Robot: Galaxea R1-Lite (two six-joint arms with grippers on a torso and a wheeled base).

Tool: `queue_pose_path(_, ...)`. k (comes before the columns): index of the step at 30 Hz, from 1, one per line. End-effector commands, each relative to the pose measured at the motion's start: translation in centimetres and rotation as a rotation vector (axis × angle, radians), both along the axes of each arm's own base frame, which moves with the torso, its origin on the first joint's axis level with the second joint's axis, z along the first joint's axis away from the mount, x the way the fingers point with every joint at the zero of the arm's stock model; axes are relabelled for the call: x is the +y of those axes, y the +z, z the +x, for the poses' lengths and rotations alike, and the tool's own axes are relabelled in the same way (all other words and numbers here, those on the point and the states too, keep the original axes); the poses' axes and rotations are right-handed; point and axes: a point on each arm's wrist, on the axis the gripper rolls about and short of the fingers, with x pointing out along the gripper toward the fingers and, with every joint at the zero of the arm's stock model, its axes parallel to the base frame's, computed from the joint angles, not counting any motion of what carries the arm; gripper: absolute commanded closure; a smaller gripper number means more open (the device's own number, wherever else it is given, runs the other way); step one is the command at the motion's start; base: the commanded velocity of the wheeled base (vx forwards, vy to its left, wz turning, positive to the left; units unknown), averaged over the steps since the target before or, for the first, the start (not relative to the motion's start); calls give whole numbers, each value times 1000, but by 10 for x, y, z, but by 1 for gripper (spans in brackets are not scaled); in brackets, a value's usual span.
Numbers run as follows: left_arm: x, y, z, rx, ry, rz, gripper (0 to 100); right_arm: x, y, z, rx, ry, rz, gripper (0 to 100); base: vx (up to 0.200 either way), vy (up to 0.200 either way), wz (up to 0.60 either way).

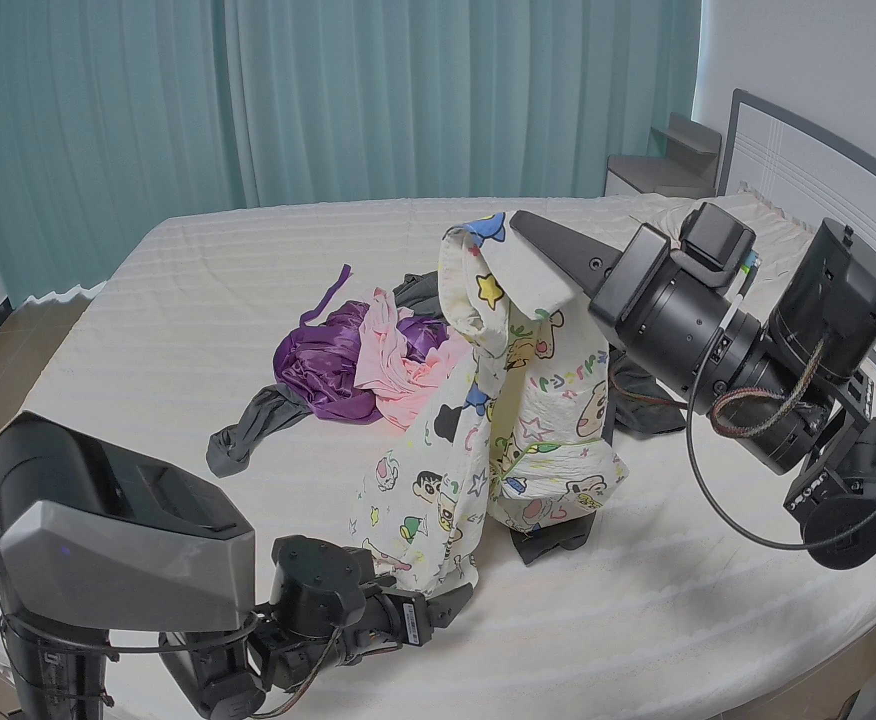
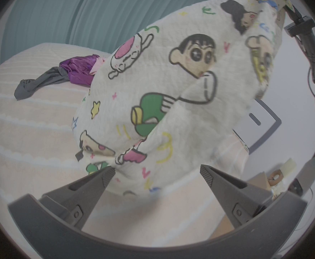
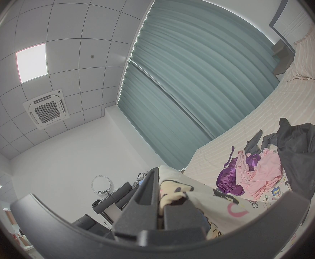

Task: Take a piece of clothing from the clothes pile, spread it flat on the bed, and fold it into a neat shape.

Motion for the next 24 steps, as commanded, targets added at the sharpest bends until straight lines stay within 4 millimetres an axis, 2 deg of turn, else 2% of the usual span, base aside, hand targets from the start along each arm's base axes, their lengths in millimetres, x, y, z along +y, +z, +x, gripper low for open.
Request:
queue_pose_path(1,-11,-20,17,-26,61,15,0,1,0,-1,-1,5,1,100,0,0,0)
queue_pose_path(5,-18,-35,27,-46,75,5,0,0,1,-2,-4,5,3,100,0,0,0)
queue_pose_path(9,-18,-39,32,-46,87,4,0,-1,2,-1,-5,2,4,100,0,0,0)
queue_pose_path(10,-17,-39,32,-46,90,5,100,-1,2,-1,-4,1,3,100,0,0,0)
queue_pose_path(15,-9,-34,28,-52,149,30,100,-9,-1,3,3,-28,-1,100,0,0,0)
queue_pose_path(17,3,-29,23,-48,172,38,100,-15,-4,7,13,-52,-9,100,0,0,0)
queue_pose_path(19,3,-29,23,-48,172,38,100,-15,-4,7,13,-52,-9,100,0,0,0)
queue_pose_path(21,24,-11,13,-66,203,26,100,-27,-12,13,37,-96,-30,100,0,0,0)
queue_pose_path(24,36,8,5,-83,222,8,100,-35,-19,16,60,-123,-47,100,0,0,0)
